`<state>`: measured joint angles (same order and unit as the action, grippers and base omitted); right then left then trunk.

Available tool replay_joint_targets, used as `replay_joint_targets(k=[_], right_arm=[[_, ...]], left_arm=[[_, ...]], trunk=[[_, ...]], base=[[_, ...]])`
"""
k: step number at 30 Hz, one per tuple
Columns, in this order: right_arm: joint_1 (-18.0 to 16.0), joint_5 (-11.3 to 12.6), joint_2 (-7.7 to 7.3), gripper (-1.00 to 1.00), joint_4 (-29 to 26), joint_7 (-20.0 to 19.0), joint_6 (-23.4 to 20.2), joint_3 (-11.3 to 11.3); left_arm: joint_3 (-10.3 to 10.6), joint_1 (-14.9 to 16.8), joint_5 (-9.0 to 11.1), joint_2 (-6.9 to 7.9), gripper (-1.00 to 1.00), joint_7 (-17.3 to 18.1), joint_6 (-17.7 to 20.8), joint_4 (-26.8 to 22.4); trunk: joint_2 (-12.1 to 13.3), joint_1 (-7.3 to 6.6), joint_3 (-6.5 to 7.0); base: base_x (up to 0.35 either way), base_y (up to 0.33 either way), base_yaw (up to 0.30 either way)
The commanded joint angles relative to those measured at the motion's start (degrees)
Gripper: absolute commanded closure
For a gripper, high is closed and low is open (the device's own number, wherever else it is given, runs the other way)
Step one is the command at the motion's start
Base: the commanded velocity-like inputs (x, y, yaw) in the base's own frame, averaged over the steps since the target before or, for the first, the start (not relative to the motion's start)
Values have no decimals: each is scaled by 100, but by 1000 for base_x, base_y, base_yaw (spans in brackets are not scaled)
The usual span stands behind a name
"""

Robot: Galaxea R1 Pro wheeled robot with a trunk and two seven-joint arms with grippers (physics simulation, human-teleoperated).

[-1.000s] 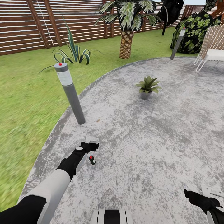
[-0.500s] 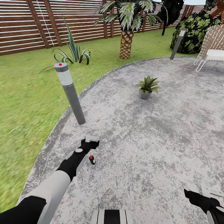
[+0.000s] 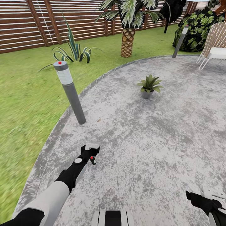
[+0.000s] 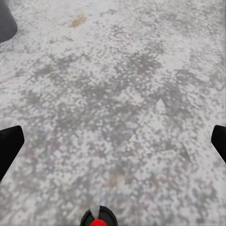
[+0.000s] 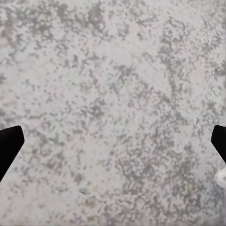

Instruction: Pick up the pesticide atomizer in the garden and spray insectifuge to fully cover both potted plants in the garden.

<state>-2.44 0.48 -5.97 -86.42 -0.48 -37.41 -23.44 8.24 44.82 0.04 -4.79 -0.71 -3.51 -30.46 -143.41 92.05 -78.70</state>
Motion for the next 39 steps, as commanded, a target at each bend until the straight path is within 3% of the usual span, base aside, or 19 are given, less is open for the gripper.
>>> replay_joint_targets(k=[1, 16, 39], right_arm=[[-2, 5, 0, -100, -6, -5, -29, -3], [-2, 5, 6, -100, -6, -5, -29, 3], [-2, 5, 8, -100, -6, -5, -29, 6]], left_arm=[[12, -14, 5, 6, -100, -8, -49, 5], [3, -91, 29, 23, -100, 0, -282, 5], [-79, -97, 71, 22, -100, -16, -300, 5]], trunk=[[-2, -1, -12], [-2, -1, -79], [-2, -1, -255]], base=[[0, 0, 30], [0, 0, 3], [0, 0, 0]])
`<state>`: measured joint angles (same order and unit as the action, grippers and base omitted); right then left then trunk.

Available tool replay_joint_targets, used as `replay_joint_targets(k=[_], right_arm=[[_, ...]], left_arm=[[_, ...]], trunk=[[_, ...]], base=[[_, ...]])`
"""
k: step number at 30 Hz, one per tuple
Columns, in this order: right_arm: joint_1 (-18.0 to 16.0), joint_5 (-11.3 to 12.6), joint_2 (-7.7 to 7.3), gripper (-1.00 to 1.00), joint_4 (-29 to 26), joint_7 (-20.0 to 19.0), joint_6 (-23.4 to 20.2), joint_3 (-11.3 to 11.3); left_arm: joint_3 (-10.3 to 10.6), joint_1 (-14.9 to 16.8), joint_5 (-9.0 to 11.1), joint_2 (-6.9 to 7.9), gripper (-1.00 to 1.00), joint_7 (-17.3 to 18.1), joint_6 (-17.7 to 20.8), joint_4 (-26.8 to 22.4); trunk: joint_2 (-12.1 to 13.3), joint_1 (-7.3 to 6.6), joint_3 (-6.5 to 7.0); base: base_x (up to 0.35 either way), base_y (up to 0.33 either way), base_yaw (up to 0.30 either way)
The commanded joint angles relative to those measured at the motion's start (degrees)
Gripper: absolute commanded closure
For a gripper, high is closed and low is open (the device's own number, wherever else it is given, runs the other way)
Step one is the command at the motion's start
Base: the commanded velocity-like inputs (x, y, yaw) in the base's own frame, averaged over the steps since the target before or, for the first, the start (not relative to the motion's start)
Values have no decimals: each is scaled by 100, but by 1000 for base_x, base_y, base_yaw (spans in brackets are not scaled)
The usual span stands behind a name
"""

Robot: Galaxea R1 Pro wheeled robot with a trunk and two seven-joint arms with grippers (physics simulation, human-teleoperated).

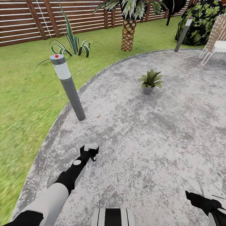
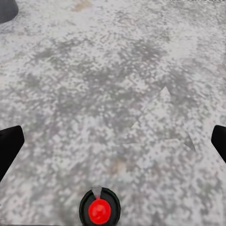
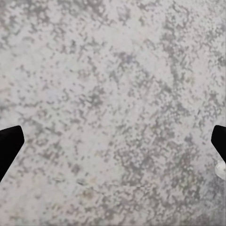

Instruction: Pick up the pesticide atomizer in the garden and spray insectifuge to fully cover both potted plants in the garden.

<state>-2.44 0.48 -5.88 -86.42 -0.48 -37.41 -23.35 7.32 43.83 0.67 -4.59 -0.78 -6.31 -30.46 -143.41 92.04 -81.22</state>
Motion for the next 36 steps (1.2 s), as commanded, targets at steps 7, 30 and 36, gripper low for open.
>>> replay_joint_targets(k=[7, 30, 36], right_arm=[[-2, 5, 0, -100, -6, -5, -29, -3], [-2, 5, -1, -100, -6, -5, -29, -3], [-2, 5, 0, -100, -6, -5, -29, -3]], left_arm=[[-533, 3, -25, 2, -100, -1, -19, 6], [-607, -49, -23, -25, -100, -1, -19, 5], [-609, -57, -23, -33, -100, -1, -19, 5]], trunk=[[-1, -1, -6], [-1, -1, -6], [-3, 2, -28]], base=[[0, 0, 0], [0, 0, 0], [0, 0, 0]])
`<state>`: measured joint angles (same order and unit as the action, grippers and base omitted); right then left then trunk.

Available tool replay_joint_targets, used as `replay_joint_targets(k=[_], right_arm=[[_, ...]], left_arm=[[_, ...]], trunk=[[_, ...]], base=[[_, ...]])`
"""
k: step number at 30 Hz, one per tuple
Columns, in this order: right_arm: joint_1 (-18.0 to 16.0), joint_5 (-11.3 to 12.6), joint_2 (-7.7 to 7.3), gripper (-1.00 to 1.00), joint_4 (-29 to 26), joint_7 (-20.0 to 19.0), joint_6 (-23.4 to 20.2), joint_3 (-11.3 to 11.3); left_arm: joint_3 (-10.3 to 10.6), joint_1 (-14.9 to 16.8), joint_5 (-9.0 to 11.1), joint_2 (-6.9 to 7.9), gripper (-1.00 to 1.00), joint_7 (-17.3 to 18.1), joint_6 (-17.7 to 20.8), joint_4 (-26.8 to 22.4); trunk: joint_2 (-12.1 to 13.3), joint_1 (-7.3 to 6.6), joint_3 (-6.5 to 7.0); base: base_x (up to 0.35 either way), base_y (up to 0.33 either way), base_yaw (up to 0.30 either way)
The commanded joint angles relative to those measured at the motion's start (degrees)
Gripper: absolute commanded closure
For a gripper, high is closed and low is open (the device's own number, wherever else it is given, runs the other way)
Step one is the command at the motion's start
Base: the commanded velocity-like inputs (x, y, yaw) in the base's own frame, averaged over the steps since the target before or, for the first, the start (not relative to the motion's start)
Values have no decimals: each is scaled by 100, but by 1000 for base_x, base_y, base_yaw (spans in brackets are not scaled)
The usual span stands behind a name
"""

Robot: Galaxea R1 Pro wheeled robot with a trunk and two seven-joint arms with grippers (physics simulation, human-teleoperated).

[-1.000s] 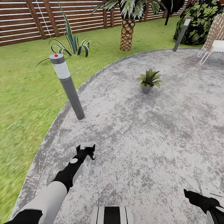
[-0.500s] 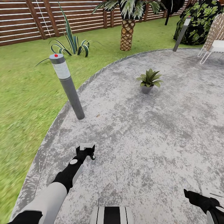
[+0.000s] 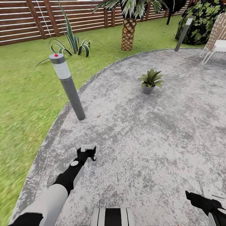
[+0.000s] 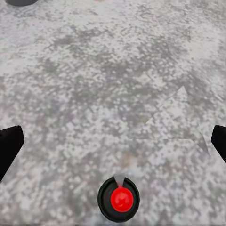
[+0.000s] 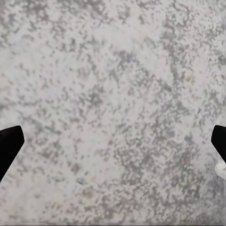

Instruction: Pick up the pesticide atomizer in the garden and spray insectifuge to fully cover both potted plants in the garden.

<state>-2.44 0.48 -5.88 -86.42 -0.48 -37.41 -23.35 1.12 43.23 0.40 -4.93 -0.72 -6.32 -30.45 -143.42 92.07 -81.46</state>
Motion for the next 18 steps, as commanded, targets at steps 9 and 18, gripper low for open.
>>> replay_joint_targets(k=[9, 18], right_arm=[[-2, 4, 0, -100, -6, -5, -29, -3], [-2, 4, 0, -100, -6, -5, -29, -3]], left_arm=[[11, 1, 7, 1, -100, -8, -18, 4], [11, 1, 12, 1, -100, -8, -18, -4]], trunk=[[-14, 22, -203], [-26, 45, -403]], base=[[0, 0, 0], [0, 0, 0]])
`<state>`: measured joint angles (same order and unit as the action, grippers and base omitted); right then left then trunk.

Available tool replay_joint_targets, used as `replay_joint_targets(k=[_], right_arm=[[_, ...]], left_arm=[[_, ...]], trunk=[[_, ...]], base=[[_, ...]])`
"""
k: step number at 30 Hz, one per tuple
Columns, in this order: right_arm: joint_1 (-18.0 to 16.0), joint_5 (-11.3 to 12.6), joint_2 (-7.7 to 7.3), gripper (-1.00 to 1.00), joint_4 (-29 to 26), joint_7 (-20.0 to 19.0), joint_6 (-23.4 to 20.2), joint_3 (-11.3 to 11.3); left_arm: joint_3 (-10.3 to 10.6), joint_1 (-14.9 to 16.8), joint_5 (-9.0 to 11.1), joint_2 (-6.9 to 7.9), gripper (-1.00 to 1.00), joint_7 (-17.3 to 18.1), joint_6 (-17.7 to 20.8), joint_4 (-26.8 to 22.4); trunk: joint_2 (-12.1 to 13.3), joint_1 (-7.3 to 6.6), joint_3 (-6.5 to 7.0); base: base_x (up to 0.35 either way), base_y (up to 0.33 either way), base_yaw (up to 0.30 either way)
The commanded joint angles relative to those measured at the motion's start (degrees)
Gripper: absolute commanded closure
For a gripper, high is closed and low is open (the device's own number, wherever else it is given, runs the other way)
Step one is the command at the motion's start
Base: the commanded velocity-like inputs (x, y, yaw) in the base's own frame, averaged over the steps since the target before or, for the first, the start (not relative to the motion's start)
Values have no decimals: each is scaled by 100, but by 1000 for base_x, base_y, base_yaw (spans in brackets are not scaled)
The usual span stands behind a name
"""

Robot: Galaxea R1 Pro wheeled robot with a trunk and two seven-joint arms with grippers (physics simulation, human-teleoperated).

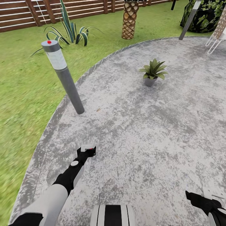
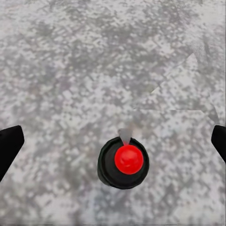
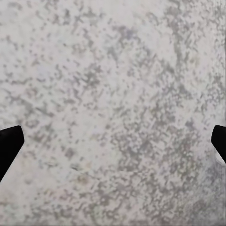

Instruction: Pick up the pesticide atomizer in the garden and spray insectifuge to fully cover both potted plants in the garden.

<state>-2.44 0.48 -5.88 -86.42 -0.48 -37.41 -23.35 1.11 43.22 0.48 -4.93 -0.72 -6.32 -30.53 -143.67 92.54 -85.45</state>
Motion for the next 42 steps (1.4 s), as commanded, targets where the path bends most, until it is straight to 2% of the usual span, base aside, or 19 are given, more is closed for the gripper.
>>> replay_joint_targets(k=[1, 3, 8, 18, 22, 29, 42], right_arm=[[-2, 4, 0, -100, -6, -5, -29, -3], [-2, 4, 0, -100, -6, -5, -29, -3], [-2, 4, 0, -100, -6, -5, -29, -3], [-2, 4, -3, -100, -6, -5, -29, -3], [-2, 4, -2, -100, -6, -5, -29, -3], [-2, 4, -1, -100, -6, -5, -29, -3], [-2, 4, -4, -100, -6, -5, -29, -3]], left_arm=[[12, 3, 5, 1, -100, -8, -18, 4], [12, 3, 4, 1, -100, -8, -18, 3], [4, 3, 5, 2, -100, -8, -18, 3], [3, 3, 5, -7, -100, -8, -18, 3], [3, 3, 6, -8, -100, -8, -18, 3], [9, 3, 5, -8, -100, -8, -18, 3], [4, 3, 5, -6, -100, -8, -18, 3]], trunk=[[-3, 1, -26], [-6, 7, -70], [-6, 7, -70], [-16, 27, -248], [-16, 27, -248], [-26, 45, -405], [-26, 45, -478]], base=[[0, 0, 0], [0, 0, 0], [0, 0, 0], [0, 0, 0], [0, 0, 0], [0, 0, 0], [0, 0, 0]])
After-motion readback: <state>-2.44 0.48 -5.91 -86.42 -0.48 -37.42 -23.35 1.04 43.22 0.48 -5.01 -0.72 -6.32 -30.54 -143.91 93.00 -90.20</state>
